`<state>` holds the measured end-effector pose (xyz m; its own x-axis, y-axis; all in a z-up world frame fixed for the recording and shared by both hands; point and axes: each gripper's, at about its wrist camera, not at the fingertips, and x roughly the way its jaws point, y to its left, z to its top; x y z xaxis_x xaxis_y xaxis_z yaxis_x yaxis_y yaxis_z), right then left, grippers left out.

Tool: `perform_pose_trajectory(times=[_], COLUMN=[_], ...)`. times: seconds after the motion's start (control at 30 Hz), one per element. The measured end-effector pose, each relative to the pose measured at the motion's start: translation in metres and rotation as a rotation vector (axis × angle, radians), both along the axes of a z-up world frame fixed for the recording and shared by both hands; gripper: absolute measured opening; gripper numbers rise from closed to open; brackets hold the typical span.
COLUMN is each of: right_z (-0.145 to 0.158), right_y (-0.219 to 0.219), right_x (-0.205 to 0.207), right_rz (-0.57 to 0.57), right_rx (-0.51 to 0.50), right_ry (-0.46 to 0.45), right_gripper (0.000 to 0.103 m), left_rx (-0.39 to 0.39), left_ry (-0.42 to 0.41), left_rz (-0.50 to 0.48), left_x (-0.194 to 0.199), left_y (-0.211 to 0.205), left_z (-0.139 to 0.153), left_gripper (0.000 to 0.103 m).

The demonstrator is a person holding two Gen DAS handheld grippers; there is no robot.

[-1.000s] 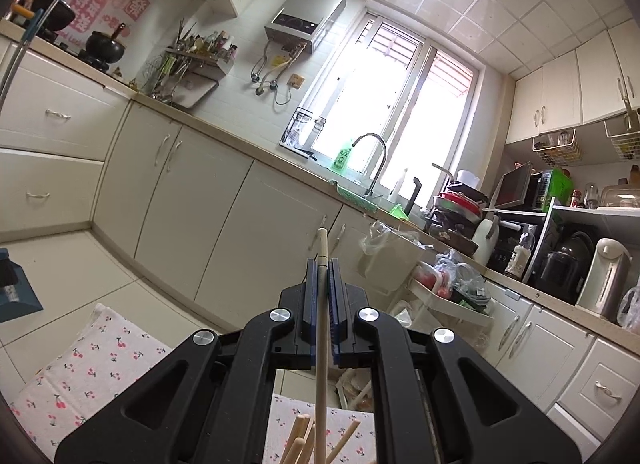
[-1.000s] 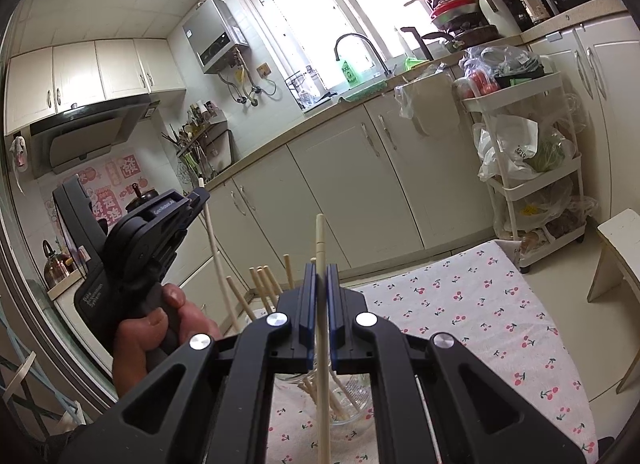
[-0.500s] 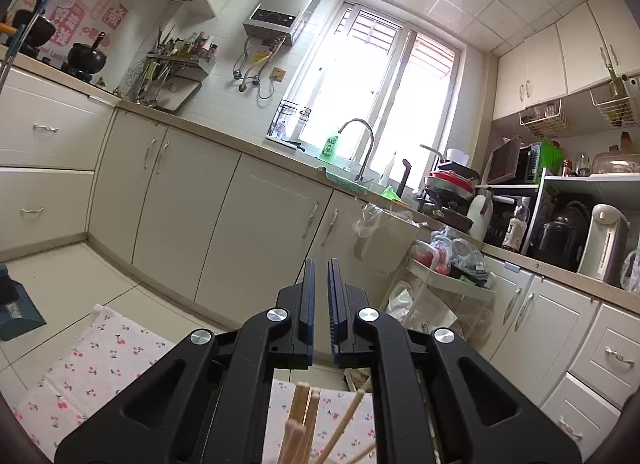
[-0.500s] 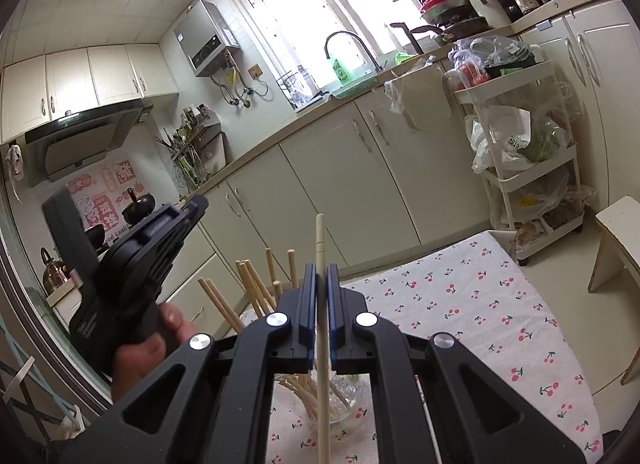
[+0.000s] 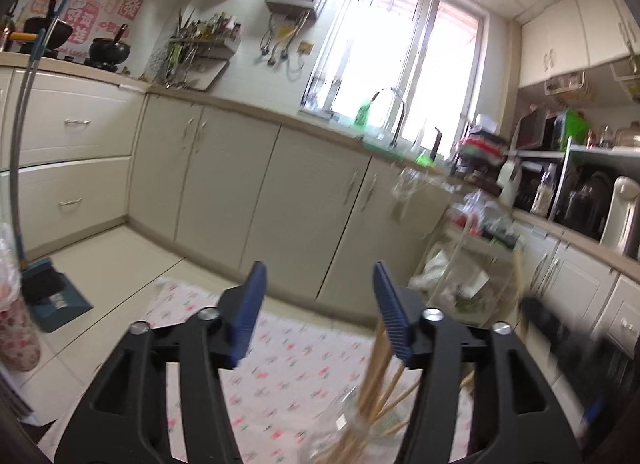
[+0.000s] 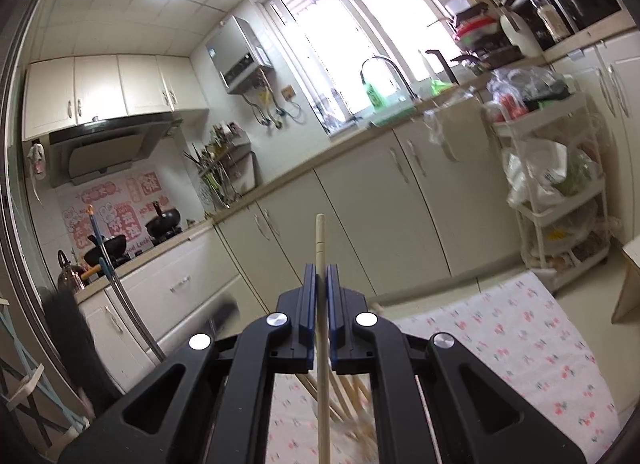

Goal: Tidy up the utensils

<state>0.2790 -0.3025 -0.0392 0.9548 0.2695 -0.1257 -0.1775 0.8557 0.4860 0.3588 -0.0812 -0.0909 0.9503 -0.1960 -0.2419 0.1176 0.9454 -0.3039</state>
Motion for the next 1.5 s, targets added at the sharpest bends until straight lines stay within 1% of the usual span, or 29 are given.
perform_pose_trajectory(times=[0.07, 0.13, 0.23, 0.37, 0.43, 0.67, 0.83, 1.03, 1.23, 1.43, 1.5], right_z=[0.005, 0.01, 0.011, 0.01, 0.011, 0.007, -0.006, -0.018, -0.025, -0.028, -0.027], right_y=[0.005, 0.011, 0.016, 0.02, 0.02, 0.021, 0.031, 0.039, 0.048, 0.06, 0.064], right_x=[0.008, 0.018, 0.034, 0.053, 0.059, 0.073, 0.081, 0.076, 0.057, 0.034, 0.028], right_rz=[-0.003, -0.008, -0.021, -0.049, -0.07, -0.172, -0.187, -0.163, -0.12, -0.071, -0.06], right_rx=[0.0, 0.002, 0.003, 0.005, -0.001, -0.063, -0.119, -0.147, -0.212, -0.322, -0.365], right_ry=[-0.024, -0.045, -0.061, -0.069, -0.078, -0.099, -0.055, -0.023, 0.003, 0.028, 0.03], right_gripper=[0.006, 0.006, 0.006, 0.006, 0.006, 0.006, 0.006, 0.006, 0.006, 0.007, 0.011], left_rx=[0.018, 0.041, 0.056, 0.052, 0.047, 0.024, 0.027, 0.037, 0.044, 0.084, 0.1], left_ry=[0.041, 0.075, 0.147, 0.184, 0.189, 0.198, 0.204, 0.219, 0.225, 0.253, 0.26], left_rz=[0.005, 0.012, 0.013, 0.02, 0.019, 0.013, 0.007, 0.011, 0.022, 0.023, 0.023], left_x=[-0.005, -0.01, -0.015, -0.023, -0.026, -0.024, -0.021, -0.019, -0.02, -0.024, -0.026], left_y=[0.007, 0.014, 0.025, 0.035, 0.04, 0.041, 0.039, 0.038, 0.037, 0.033, 0.032], left_z=[-0.013, -0.027, -0.05, -0.066, -0.071, -0.075, -0.076, -0.077, -0.072, -0.065, -0.06], left_gripper=[0.062, 0.065, 0.066, 0.068, 0.068, 0.069, 0.07, 0.072, 0.073, 0.077, 0.079])
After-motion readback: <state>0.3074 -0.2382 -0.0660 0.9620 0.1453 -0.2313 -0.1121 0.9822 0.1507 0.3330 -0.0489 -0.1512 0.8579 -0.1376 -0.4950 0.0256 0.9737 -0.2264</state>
